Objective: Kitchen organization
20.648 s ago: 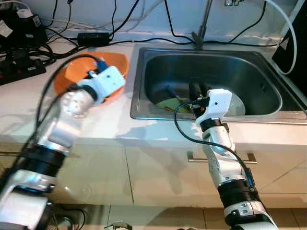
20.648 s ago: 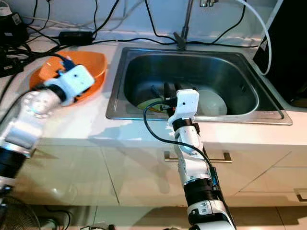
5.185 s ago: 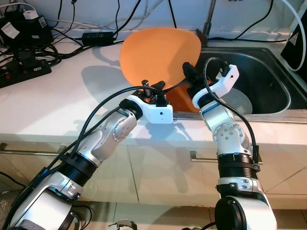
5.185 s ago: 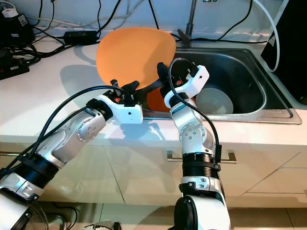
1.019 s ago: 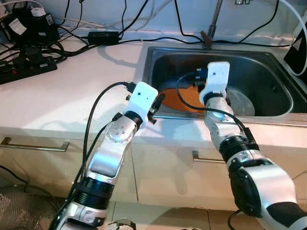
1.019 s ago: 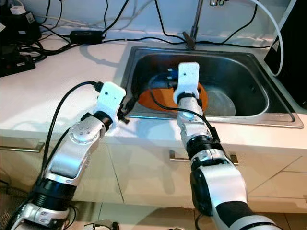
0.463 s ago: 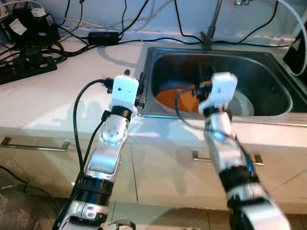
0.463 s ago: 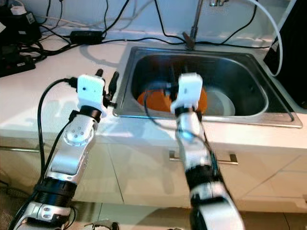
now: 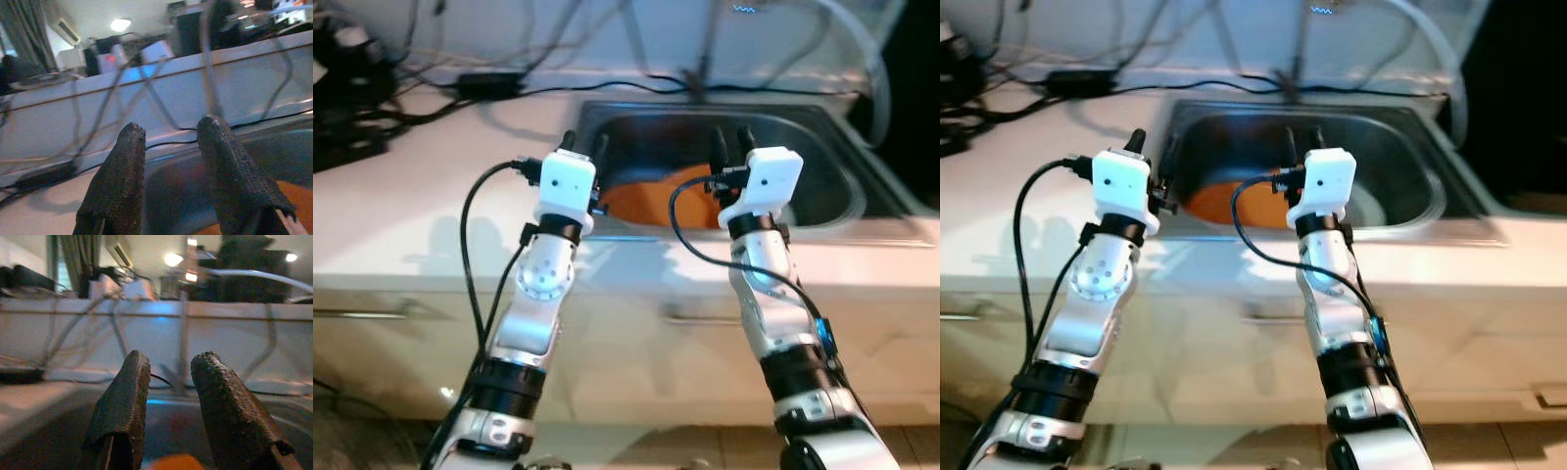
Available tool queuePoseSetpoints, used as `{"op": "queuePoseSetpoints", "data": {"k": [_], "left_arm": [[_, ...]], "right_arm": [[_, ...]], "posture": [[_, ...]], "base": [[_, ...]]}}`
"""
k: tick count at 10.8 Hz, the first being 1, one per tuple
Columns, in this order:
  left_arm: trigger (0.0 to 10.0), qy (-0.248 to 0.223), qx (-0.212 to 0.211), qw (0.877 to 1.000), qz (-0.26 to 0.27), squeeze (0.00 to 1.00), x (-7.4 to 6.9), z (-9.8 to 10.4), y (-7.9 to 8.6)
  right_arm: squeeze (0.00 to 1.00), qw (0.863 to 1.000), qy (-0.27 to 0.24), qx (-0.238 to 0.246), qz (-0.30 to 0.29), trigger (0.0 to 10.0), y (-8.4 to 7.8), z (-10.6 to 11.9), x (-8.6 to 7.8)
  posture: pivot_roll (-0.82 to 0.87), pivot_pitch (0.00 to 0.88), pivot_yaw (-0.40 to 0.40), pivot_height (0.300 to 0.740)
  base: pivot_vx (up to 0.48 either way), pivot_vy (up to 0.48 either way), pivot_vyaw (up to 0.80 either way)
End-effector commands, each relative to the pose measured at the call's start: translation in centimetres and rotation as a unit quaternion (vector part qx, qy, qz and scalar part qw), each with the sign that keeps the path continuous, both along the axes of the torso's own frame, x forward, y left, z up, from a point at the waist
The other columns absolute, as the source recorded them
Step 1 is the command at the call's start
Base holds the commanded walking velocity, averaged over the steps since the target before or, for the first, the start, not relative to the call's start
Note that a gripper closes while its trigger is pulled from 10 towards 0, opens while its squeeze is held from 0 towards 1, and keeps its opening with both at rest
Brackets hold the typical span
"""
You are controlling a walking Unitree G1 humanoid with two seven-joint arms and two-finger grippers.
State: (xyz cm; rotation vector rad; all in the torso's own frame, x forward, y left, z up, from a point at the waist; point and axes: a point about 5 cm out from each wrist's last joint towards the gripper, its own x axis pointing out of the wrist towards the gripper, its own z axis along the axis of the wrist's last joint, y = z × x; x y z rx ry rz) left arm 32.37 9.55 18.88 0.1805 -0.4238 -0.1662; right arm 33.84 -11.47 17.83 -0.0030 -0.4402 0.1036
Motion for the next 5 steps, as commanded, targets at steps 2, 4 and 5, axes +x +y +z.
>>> {"op": "queuePoseSetpoints", "data": {"k": [2,4,5], "left_arm": [[10.0,-0.001,0.005,1.000,-0.004,0.00,0.0,-0.1,-0.4],[10.0,-0.005,0.004,1.000,-0.007,0.00,-0.1,-0.1,-0.5],[10.0,-0.006,0.003,1.000,-0.008,0.00,-0.1,-0.1,-0.6]], "right_arm": [[0.00,1.000,0.004,0.003,0.003,10.0,0.0,0.2,-0.1],[0.00,1.000,0.007,0.003,-0.006,10.0,-0.7,0.2,0.0],[0.00,1.000,0.007,0.003,-0.013,10.0,-1.1,0.3,0.0]], "posture": [[0.03,0.008,-0.006,0.740],[0.03,0.000,-0.008,0.740],[0.03,0.000,-0.003,0.740]], "base": [[0.000,-0.480,0.00],[0.000,-0.480,0.00],[0.000,-0.480,0.00]]}}
